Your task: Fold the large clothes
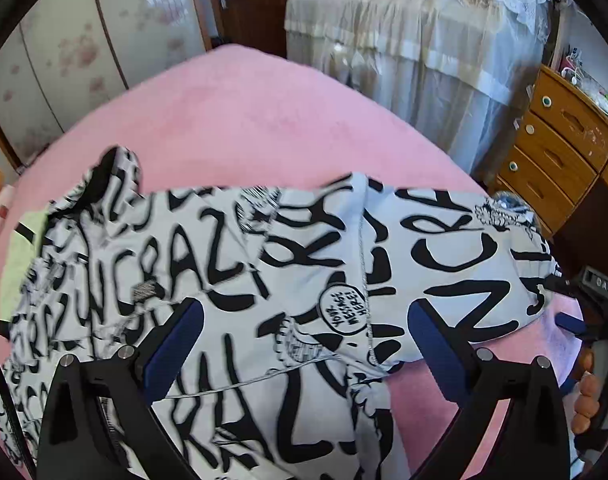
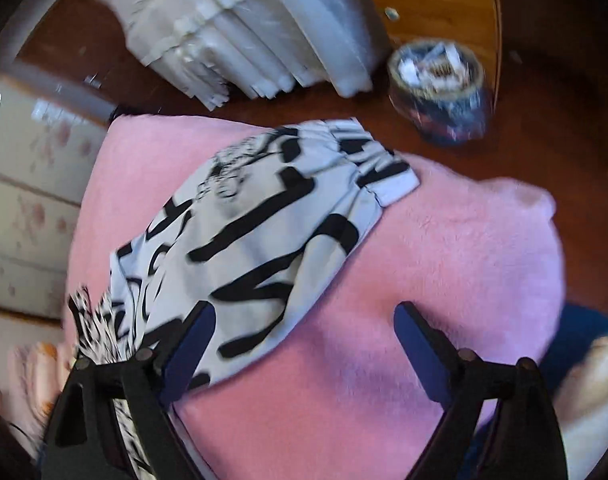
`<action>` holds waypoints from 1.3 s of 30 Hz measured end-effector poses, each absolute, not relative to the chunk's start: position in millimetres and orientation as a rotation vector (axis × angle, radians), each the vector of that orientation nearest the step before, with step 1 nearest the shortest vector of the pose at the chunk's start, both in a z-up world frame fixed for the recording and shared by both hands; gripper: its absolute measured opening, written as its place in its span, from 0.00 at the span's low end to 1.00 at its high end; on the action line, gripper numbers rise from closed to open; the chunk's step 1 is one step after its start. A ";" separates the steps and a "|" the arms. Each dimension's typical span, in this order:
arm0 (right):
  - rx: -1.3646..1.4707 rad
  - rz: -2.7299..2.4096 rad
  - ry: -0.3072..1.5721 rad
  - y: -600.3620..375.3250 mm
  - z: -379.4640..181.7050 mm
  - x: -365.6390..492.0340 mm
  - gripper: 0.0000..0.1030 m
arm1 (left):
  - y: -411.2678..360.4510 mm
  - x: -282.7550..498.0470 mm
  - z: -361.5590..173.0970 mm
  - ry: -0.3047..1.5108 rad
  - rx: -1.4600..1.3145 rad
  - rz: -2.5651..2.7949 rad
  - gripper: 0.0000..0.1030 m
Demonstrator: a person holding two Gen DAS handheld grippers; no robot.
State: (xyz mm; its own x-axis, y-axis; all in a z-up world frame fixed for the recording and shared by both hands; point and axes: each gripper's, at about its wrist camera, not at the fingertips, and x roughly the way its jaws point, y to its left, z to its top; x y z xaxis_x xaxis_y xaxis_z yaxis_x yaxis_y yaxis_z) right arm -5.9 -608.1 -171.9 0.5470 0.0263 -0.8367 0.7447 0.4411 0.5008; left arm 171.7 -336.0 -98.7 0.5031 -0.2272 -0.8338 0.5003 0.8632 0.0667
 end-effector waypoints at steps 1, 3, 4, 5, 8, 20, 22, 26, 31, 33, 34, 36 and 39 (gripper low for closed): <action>1.051 -0.533 0.892 -611.1 -177.3 -3.8 0.88 | -337.0 173.3 -103.1 0.960 0.312 -0.453 0.99; 1.091 -0.547 0.858 -616.9 -183.4 -2.2 0.88 | -337.4 176.0 -110.8 0.976 0.297 -0.455 0.99; 1.096 -0.554 0.834 -619.5 -183.8 -0.4 0.84 | -335.9 178.0 -113.5 0.982 0.287 -0.460 0.99; 1.091 -0.564 0.823 -620.6 -184.0 2.3 0.77 | -333.4 178.5 -113.8 0.993 0.284 -0.460 0.99; 1.045 -0.604 0.836 -623.0 -184.9 21.5 0.16 | -320.5 178.5 -114.1 1.002 0.277 -0.441 0.99; 0.219 -0.187 0.572 -412.0 -25.6 98.5 0.08 | -185.1 181.6 -68.8 0.926 0.131 -0.248 0.99; 0.140 -0.058 0.604 -362.8 -33.2 113.0 0.08 | -164.3 183.0 -72.1 0.938 0.107 -0.234 0.99; 0.063 0.055 0.759 -292.4 -92.4 135.4 0.11 | -131.8 188.4 -98.6 1.018 0.088 -0.225 0.99; 0.062 0.069 0.992 -260.0 -170.4 135.6 0.33 | -120.2 193.6 -136.7 1.130 0.027 -0.298 0.99; 0.092 0.077 0.997 -260.9 -171.5 123.9 0.41 | -118.5 195.6 -146.0 1.167 -0.042 -0.346 0.99; 0.108 0.090 0.990 -266.3 -166.9 116.1 0.47 | -119.5 196.7 -149.2 1.176 -0.070 -0.366 0.98; 0.135 0.100 0.960 -273.0 -153.5 99.2 0.53 | -122.8 199.6 -154.4 1.190 -0.143 -0.419 0.96; 0.140 0.092 0.925 -281.6 -138.8 81.7 0.53 | -132.3 208.1 -162.9 1.228 -0.245 -0.502 0.83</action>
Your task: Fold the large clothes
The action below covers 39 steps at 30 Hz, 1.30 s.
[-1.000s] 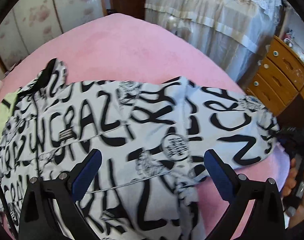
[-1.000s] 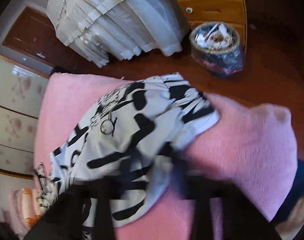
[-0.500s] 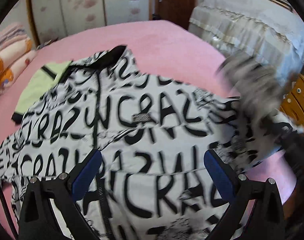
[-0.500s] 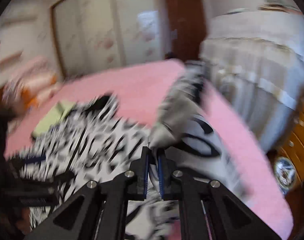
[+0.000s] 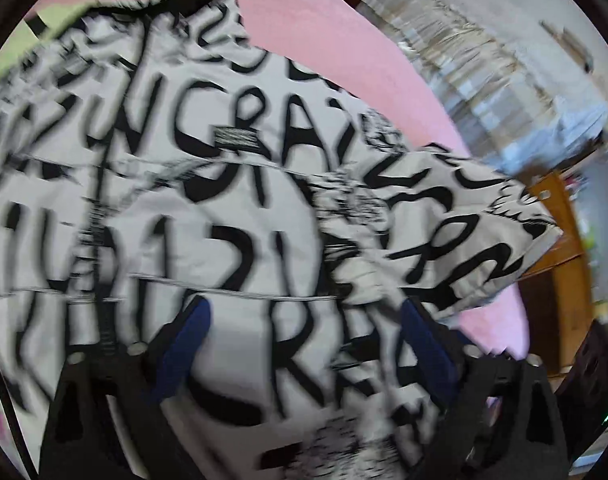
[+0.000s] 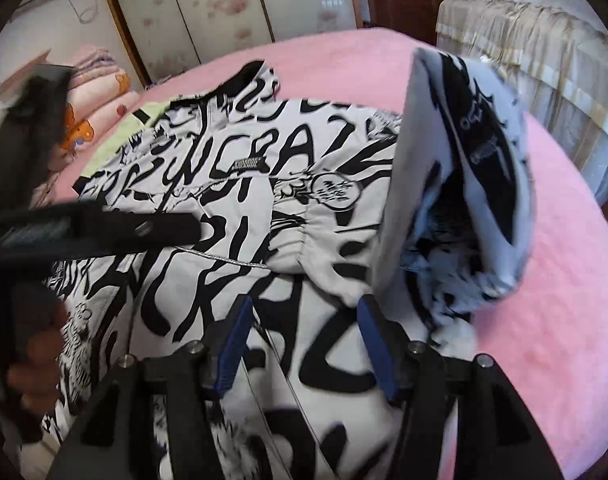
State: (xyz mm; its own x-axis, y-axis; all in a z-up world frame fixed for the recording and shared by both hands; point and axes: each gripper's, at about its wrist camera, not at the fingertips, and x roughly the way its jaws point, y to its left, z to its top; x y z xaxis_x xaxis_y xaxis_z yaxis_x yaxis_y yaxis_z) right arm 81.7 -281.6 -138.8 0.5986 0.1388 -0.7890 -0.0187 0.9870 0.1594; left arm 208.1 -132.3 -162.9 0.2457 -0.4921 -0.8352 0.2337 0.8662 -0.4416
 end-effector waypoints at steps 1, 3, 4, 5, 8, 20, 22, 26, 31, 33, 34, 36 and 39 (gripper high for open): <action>0.146 0.084 0.922 -285.7 -136.0 74.9 0.54 | -136.3 211.7 -167.6 1.248 -0.284 -0.534 0.76; 0.170 0.086 0.926 -290.4 -136.9 67.0 0.54 | -146.1 218.6 -179.0 1.291 -0.355 -0.587 0.68; 0.186 0.087 0.930 -293.4 -139.9 63.5 0.54 | -149.3 222.4 -184.3 1.303 -0.377 -0.598 0.67; 0.209 0.081 0.937 -298.0 -141.3 58.1 0.54 | -153.9 224.9 -189.3 1.317 -0.407 -0.605 0.67; 0.253 0.076 0.947 -300.7 -148.2 57.3 0.54 | -164.0 231.9 -199.8 1.347 -0.463 -0.607 0.67; 0.314 0.041 0.943 -320.4 -152.2 56.0 0.54 | -229.7 253.8 -212.8 1.406 -0.420 -0.577 0.23; 0.315 0.017 0.942 -326.6 -153.2 54.7 0.54 | -240.2 254.3 -185.0 1.339 -0.360 -0.587 0.18; 0.354 -0.080 0.935 -348.8 -156.1 56.5 0.59 | -251.9 263.0 -120.5 1.209 -0.311 -0.610 0.14; 0.506 -0.193 0.898 -388.9 -163.5 80.7 0.60 | -249.3 277.3 -53.0 1.087 -0.243 -0.600 0.12; 0.493 -0.219 0.909 -393.1 -168.7 95.8 0.55 | -242.0 283.2 -28.6 1.023 -0.213 -0.576 0.12; 0.471 -0.222 0.921 -389.7 -170.2 99.8 0.25 | -232.7 284.3 -17.6 0.987 -0.197 -0.562 0.12; 0.402 -0.196 0.952 -380.6 -172.2 116.9 0.18 | -216.4 289.4 -0.7 0.923 -0.157 -0.512 0.12; 0.265 -0.211 0.943 -362.9 -163.4 124.0 0.19 | -165.6 292.9 4.4 0.882 -0.115 -0.421 0.12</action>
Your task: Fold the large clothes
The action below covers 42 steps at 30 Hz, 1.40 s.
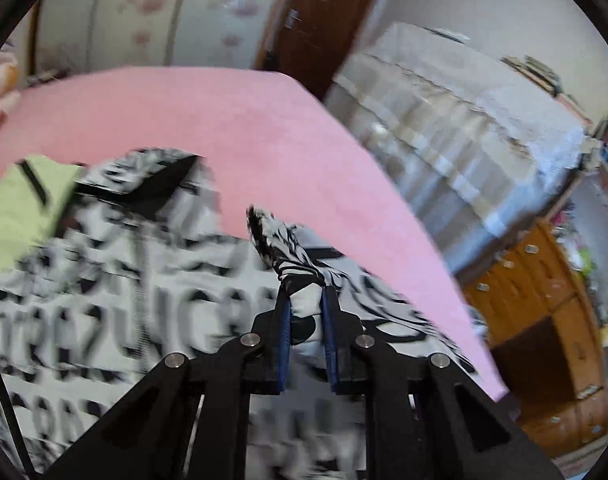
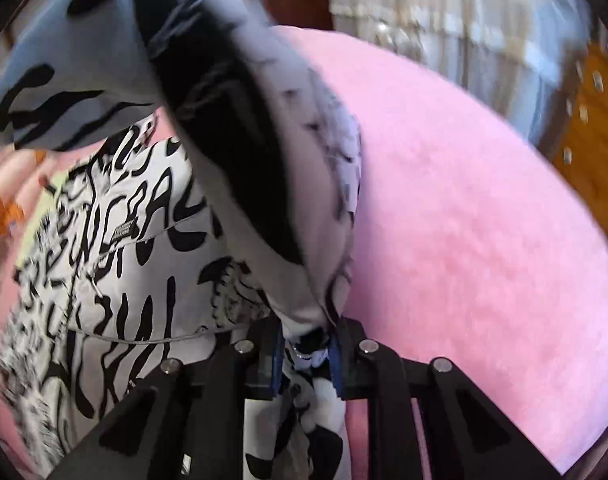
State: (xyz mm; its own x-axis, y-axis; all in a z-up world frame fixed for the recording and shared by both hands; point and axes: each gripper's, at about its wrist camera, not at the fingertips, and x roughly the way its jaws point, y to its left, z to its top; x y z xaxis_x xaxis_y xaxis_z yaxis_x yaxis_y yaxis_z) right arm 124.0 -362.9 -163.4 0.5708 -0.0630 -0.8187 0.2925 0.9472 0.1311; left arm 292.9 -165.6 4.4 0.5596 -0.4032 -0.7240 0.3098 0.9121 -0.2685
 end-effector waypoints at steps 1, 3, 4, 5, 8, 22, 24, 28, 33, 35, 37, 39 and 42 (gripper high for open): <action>0.240 -0.213 0.947 -357.3 -162.9 124.4 0.22 | -148.7 294.7 -0.3 0.882 -0.103 -0.386 0.12; 0.188 -0.225 0.967 -349.4 -163.4 125.1 0.34 | -116.5 296.8 -20.3 0.898 -0.071 -0.316 0.12; 0.176 -0.218 0.976 -346.6 -164.2 124.9 0.41 | -101.5 298.4 -37.7 0.918 -0.046 -0.275 0.12; 0.159 -0.208 0.983 -343.3 -165.5 123.0 0.53 | -87.8 299.2 -54.5 0.941 -0.025 -0.238 0.12; 0.094 -0.189 1.009 -332.9 -170.9 117.2 0.59 | -46.2 303.4 -124.8 1.106 0.011 -0.135 0.14; 0.389 0.085 0.984 -362.7 -127.9 155.2 0.74 | -11.5 354.2 -157.5 1.237 -0.180 -0.289 0.75; 0.448 0.051 0.974 -375.5 -131.9 182.8 0.74 | -17.2 358.9 -166.9 1.255 -0.158 -0.289 0.69; 0.535 -0.013 0.994 -397.6 -146.8 226.1 0.74 | -21.8 358.5 -157.7 1.229 -0.066 -0.292 0.07; 0.545 -0.102 1.042 -417.1 -169.3 275.7 0.74 | 1.7 334.0 -106.6 1.093 -0.083 -0.297 0.05; 0.574 -0.107 1.053 -419.4 -178.1 286.5 0.70 | 16.9 323.6 -96.0 1.068 -0.086 -0.273 0.05; 0.517 -0.101 1.089 -411.2 -187.4 297.2 0.19 | 26.4 314.6 -95.1 1.063 -0.071 -0.262 0.05; 0.392 -0.085 1.136 -393.9 -190.4 308.3 0.05 | 26.3 308.7 -101.5 1.066 -0.047 -0.246 0.05; 0.280 -0.152 1.047 -385.7 -174.0 304.5 0.03 | 16.0 313.3 -129.4 1.103 0.011 -0.215 0.10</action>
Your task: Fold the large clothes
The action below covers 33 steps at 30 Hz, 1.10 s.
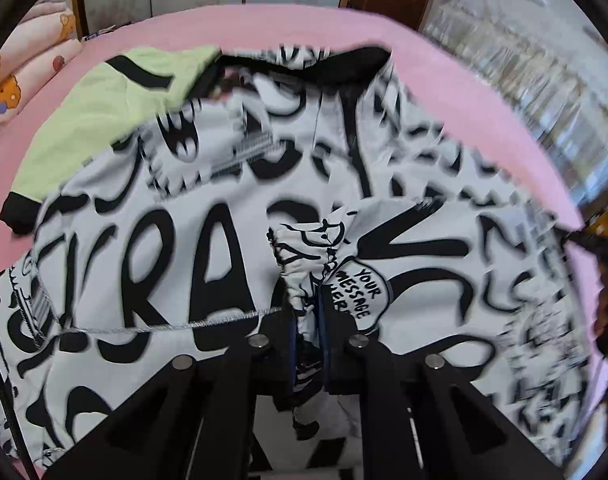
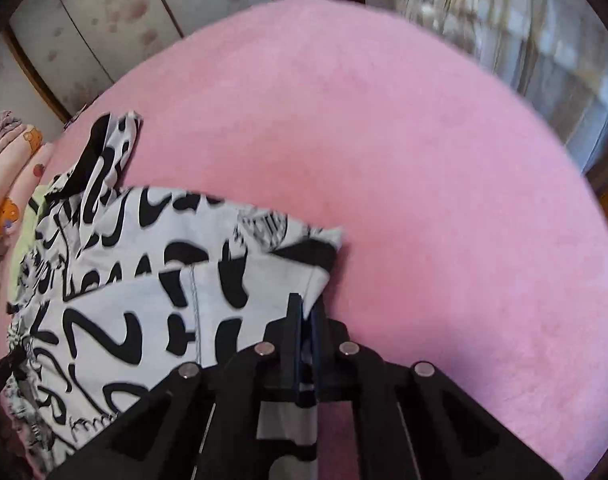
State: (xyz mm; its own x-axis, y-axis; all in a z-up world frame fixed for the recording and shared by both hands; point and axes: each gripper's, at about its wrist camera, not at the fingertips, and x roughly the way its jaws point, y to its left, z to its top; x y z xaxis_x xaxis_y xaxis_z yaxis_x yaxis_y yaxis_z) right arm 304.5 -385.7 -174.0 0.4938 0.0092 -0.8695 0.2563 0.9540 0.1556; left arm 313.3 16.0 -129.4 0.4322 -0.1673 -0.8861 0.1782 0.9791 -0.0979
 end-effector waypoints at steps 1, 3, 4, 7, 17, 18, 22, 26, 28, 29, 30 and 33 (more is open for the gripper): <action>0.261 -0.182 1.047 -387.2 -178.9 303.9 0.03 | 13.8 312.0 -143.4 1.139 0.024 -0.205 0.16; 0.249 -0.220 1.097 -391.1 -194.0 303.9 0.04 | 5.2 313.2 -156.0 1.156 0.045 -0.179 0.18; 0.260 -0.225 1.103 -394.0 -193.5 300.6 0.09 | 3.8 312.0 -152.8 1.157 0.045 -0.179 0.25; 0.319 -0.192 1.123 -397.2 -174.5 277.2 0.28 | 5.8 300.2 -140.7 1.196 -0.011 -0.251 0.63; 0.009 -0.021 1.120 -319.7 -159.7 132.1 0.66 | 33.7 251.4 -147.2 1.204 -0.110 -0.240 0.54; 0.001 -0.036 1.136 -318.5 -169.0 133.6 0.58 | 33.0 252.5 -146.4 1.202 -0.133 -0.243 0.45; 0.135 -0.038 1.157 -326.3 -182.3 127.6 0.24 | 22.4 254.1 -139.2 1.174 -0.103 -0.210 0.31; 0.164 -0.084 1.130 -333.9 -193.1 120.4 0.25 | 12.8 253.0 -155.4 1.193 0.009 -0.198 0.32; 0.121 -0.131 1.164 -333.3 -200.1 121.8 0.26 | 14.0 251.5 -146.0 1.185 0.015 -0.192 0.33; 0.131 -0.146 1.162 -334.8 -192.5 121.5 0.27 | 15.9 247.7 -136.5 1.163 0.014 -0.187 0.33; 0.141 -0.164 1.151 -335.3 -181.6 119.7 0.28 | 16.5 244.6 -128.5 1.139 0.021 -0.181 0.33; 0.092 -0.218 1.020 -325.2 -140.5 110.6 0.42 | 15.3 225.1 -98.9 1.012 0.102 -0.130 0.38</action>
